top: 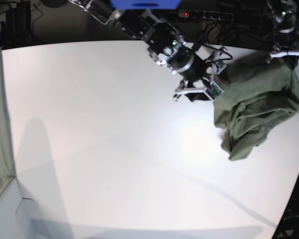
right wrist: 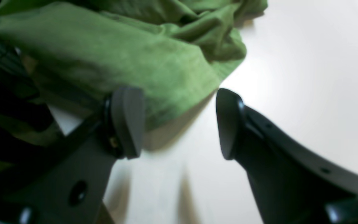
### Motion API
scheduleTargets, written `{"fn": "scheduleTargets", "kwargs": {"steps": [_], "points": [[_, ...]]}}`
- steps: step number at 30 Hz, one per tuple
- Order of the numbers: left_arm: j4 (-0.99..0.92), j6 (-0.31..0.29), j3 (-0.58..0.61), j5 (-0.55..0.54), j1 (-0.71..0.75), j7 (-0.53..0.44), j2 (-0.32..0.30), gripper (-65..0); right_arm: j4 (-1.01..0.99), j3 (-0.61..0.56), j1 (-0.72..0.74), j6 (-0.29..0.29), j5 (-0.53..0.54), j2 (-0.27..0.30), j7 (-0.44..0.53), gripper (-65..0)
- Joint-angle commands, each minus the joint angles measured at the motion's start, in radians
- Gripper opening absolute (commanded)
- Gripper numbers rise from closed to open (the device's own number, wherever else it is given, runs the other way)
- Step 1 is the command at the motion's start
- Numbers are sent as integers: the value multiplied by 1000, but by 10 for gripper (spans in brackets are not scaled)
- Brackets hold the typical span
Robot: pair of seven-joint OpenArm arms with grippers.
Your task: Layout the t-shirt on the table in an organized manner, then fold the t-shirt properly
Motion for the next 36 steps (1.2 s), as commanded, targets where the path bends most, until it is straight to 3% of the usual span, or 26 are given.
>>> {"fn": "scheduleTargets", "kwargs": {"steps": [1,17,27,36], "points": [[13,0,-2,-2,2,-24,-9,-647,-8,1,13,2,0,-33,23,-281],[13,0,-2,-2,0,-24,-4,-647,-238,-29,19,3,0,-42,178,-280],[13,0,7,-2,-6,-24,20,-647,-244,-42,19,3,0,-42,179,-280],[13,0,67,-1,-12,-23,22,-647,-238,-162,20,3,0,-42,179,-280]]}}
